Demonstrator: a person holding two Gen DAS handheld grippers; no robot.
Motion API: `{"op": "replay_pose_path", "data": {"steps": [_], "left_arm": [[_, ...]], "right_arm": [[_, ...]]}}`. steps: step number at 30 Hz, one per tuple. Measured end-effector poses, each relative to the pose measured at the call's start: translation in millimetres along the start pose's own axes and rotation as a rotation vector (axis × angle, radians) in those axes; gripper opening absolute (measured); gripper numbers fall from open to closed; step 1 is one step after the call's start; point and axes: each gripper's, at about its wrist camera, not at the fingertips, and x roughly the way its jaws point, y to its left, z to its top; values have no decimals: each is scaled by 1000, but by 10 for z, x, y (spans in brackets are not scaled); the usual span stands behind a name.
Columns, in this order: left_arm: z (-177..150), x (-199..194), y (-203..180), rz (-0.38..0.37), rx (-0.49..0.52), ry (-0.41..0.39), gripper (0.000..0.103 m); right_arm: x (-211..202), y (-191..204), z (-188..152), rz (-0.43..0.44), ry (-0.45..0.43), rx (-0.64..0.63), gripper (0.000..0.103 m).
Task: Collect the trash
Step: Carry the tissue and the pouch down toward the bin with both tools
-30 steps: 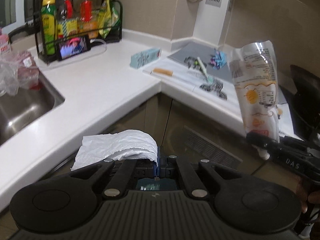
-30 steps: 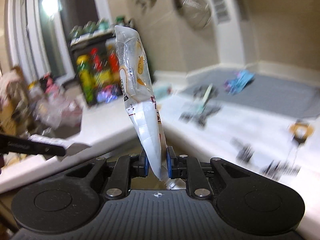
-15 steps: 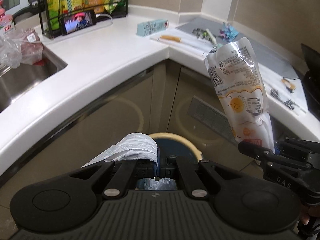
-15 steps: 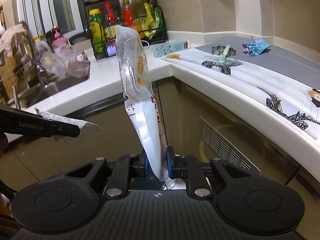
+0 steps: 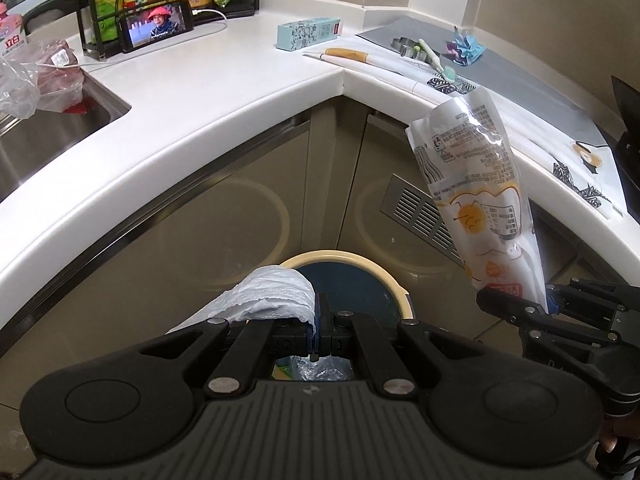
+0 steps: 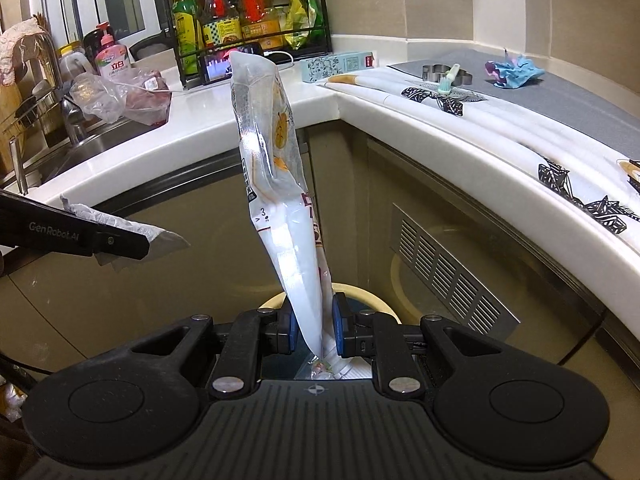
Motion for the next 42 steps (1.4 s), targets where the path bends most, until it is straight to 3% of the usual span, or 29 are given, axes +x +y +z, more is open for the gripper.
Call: {"op": "replay_pose_path", "data": {"steps": [19,28,42], "left_arm": [[-96,187,-19,38,33,26,0],[-135,387,117,-31,-13,92,0],[-93,1023,55,-105,23,182,0]], "right_arm": [[136,-39,-24,4,42,-6,18],[342,-100,-62,-23,92,-12,18],[1059,-300,-220,-46,281,35,18]]}}
